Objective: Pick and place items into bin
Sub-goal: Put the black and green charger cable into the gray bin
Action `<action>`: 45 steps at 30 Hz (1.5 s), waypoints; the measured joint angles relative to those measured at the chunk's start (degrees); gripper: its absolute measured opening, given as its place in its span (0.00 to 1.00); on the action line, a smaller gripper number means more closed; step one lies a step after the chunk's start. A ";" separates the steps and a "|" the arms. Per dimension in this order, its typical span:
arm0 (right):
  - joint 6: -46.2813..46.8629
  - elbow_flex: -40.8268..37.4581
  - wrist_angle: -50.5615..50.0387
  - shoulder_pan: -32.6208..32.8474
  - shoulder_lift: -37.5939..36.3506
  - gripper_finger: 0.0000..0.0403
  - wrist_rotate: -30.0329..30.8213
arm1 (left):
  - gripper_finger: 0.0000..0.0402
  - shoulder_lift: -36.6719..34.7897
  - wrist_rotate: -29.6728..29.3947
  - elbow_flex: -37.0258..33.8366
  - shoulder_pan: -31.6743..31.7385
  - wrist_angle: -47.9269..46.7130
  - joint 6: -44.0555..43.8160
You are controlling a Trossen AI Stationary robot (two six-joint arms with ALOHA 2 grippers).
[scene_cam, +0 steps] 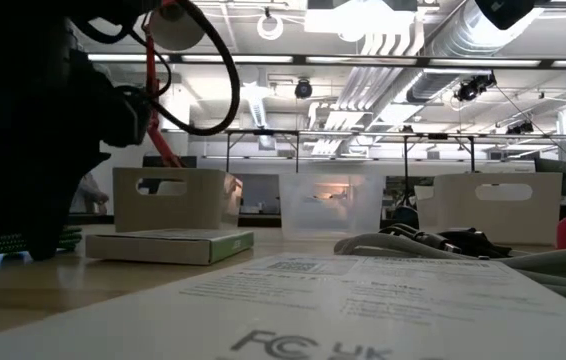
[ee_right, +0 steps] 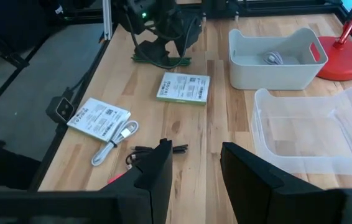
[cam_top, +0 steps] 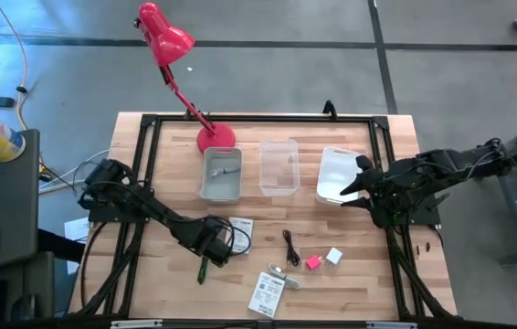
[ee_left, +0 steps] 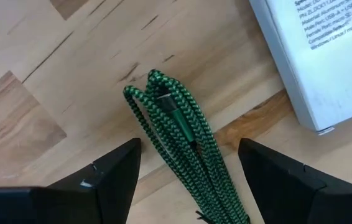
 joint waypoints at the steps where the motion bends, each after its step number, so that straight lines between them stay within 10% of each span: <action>1: 0.00 0.00 0.02 0.00 -0.06 0.32 0.02 | 0.66 0.02 0.00 -0.02 0.00 0.13 0.01; 23: -0.09 0.00 -1.25 0.01 -0.38 0.32 0.00 | 0.53 0.07 8.94 1.36 -0.26 2.47 3.15; 45: 0.02 0.00 -1.40 0.02 -0.38 0.32 0.02 | 0.52 0.63 3.87 1.45 -0.15 0.54 4.53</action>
